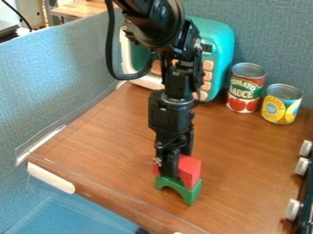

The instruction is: Put the red arch on top of the green arch on the right side of the table

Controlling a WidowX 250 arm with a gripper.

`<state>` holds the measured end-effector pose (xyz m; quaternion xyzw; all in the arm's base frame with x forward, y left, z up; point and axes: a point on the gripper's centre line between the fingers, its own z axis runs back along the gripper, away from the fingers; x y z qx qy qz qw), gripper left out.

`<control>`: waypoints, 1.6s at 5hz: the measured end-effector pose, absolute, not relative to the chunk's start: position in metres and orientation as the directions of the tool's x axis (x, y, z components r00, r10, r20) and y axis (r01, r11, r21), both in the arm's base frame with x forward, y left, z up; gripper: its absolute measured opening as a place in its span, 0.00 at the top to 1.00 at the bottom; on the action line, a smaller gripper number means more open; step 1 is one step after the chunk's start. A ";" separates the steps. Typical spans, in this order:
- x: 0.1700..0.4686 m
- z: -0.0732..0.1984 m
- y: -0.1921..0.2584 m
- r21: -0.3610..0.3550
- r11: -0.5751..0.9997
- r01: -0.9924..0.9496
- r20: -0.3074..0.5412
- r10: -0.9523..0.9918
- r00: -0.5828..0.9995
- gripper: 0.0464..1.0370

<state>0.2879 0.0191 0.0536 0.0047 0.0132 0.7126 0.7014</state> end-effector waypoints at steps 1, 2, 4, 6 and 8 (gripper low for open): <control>0.291 0.055 0.019 0.018 -0.027 -0.999 -0.014 1.000 -0.027 0.45; 0.291 0.055 0.017 0.015 -0.028 -0.999 -0.016 0.999 -0.029 0.44; 0.292 0.055 0.013 0.011 -0.006 -1.000 -0.021 1.000 -0.006 0.08; 0.290 0.051 0.010 0.009 0.002 -1.000 -0.045 0.999 0.002 0.04; 0.287 0.075 0.010 -0.022 -0.018 -1.000 -0.043 0.999 -0.017 0.04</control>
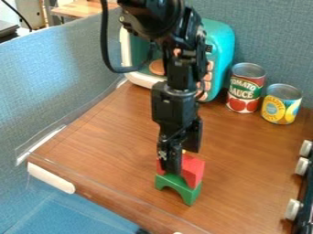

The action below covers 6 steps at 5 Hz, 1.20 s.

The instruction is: Put the red arch on top of the green arch on the right side of the table

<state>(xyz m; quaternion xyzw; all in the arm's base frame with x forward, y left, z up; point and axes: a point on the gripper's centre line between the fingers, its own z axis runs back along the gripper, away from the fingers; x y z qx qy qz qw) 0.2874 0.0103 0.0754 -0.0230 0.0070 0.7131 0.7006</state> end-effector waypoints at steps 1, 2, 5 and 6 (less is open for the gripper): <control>0.294 0.088 0.011 -0.032 -0.001 -0.999 -0.043 0.999 0.001 0.04; 0.298 0.102 0.009 -0.013 0.044 -0.999 -0.026 0.999 0.044 0.04; 0.277 0.145 0.001 0.116 0.671 -0.733 0.158 0.716 0.680 0.04; 0.264 0.129 0.000 0.140 0.840 -0.524 0.077 0.519 0.851 0.04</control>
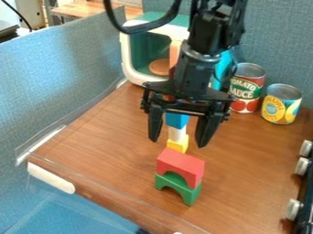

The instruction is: Put the red arch on top of the green arch on the right side of the table

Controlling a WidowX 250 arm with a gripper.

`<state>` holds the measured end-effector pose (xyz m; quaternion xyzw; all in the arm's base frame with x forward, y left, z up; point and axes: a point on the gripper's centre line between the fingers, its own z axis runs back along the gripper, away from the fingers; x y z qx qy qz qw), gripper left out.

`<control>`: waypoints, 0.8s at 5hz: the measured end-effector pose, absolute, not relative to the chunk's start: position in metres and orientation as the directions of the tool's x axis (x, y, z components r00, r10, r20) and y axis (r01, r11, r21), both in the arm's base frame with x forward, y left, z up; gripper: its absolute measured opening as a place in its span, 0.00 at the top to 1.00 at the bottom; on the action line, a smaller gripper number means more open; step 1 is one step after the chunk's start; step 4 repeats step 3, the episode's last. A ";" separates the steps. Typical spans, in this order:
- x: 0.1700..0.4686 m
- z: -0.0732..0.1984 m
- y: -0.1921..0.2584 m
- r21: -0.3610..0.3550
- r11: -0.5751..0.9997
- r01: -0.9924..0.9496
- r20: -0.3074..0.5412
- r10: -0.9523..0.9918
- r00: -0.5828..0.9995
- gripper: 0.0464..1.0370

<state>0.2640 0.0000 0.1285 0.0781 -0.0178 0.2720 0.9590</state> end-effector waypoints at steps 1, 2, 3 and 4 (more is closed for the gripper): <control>0.270 0.114 0.007 0.179 0.938 -0.296 0.037 0.294 0.955 0.04; 0.282 0.096 0.009 0.154 0.986 -0.059 -0.019 0.062 0.998 0.04; 0.297 0.097 0.011 0.174 0.971 0.166 -0.002 -0.168 0.986 0.04; 0.297 0.097 0.011 0.174 0.971 0.166 -0.002 -0.168 0.986 0.04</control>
